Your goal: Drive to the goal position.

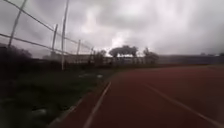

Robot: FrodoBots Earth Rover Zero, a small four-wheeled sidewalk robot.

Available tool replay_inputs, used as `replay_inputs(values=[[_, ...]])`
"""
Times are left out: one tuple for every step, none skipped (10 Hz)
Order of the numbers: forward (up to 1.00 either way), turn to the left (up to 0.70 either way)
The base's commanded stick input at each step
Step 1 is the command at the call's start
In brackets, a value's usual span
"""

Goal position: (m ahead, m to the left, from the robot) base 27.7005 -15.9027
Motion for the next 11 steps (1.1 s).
replay_inputs(values=[[0.7,0.0],[0.7,0.0],[0.7,0.0],[0.7,0.0],[0.7,0.0],[0.7,0.0],[0.7,0.0],[0.7,0.0],[0.7,0.0],[0.7,0.0],[0.7,0.0]])
